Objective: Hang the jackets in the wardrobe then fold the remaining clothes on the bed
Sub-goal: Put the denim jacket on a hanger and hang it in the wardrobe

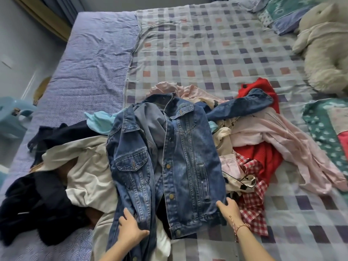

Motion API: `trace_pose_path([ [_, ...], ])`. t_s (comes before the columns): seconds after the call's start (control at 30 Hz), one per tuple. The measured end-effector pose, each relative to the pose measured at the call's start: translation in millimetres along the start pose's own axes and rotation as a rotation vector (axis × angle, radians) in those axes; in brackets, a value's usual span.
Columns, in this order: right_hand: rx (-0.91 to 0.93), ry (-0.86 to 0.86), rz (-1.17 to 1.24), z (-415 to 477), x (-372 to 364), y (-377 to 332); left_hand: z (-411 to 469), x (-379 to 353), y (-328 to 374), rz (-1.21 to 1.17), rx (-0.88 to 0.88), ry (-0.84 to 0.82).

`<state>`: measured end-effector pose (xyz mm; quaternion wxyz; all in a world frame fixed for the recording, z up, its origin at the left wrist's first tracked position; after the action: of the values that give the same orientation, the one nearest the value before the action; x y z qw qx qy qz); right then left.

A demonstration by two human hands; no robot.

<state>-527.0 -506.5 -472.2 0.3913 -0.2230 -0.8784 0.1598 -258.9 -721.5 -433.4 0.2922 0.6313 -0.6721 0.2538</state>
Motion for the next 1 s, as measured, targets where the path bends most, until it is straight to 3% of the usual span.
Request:
trace_pose_path([
  [0.07,0.008,0.030,0.240,-15.8,6.3,-6.0,-2.0,-3.9,-2.2,-0.067,0.061,-0.021],
  [0.17,0.018,0.091,0.459,-35.5,20.0,-11.3,6.1,2.4,-3.1,0.045,-0.054,0.077],
  [0.27,0.020,0.163,0.511,-46.2,39.8,-13.8,1.6,4.6,-5.5,0.097,-0.183,0.126],
  [0.33,0.045,0.165,0.493,-49.6,53.0,-16.5,-9.3,11.8,-10.3,-0.020,-0.251,0.211],
  [0.4,0.032,0.080,0.492,-60.8,64.6,-18.2,-26.7,23.6,-18.8,-0.269,-0.294,0.325],
  [0.5,0.022,-0.128,0.400,-76.7,80.6,-5.5,-37.3,48.8,-47.9,-0.567,-0.164,0.498],
  [0.57,-0.010,-0.286,0.300,-92.0,97.9,12.9,-35.8,64.9,-69.0,-0.660,-0.072,0.560],
  [0.63,-0.081,-0.331,0.268,-95.6,124.4,38.7,-29.1,80.7,-84.3,-0.643,-0.035,0.568],
  [0.77,-0.162,0.116,0.411,-69.6,170.4,83.3,-21.0,92.6,-99.4,-0.295,0.026,0.617],
  [0.87,-0.252,0.216,0.509,-65.3,135.2,96.4,-26.3,68.9,-61.7,-0.075,-0.280,0.731],
  [1.0,-0.477,0.067,0.539,-70.4,44.8,110.7,-31.4,9.1,11.5,0.110,-0.684,0.450],
])
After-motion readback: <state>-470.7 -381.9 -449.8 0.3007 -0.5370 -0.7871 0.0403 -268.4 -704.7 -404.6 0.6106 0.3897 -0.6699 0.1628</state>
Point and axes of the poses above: each hand's wrist, its own z-axis towards the middle knuckle, its own x-axis out of the back of the hand, y = z × x, the point moved 5 cm from there along z, towards the middle knuckle, and after that the axes turned 9 degrees about y, right-handed, at the moved point
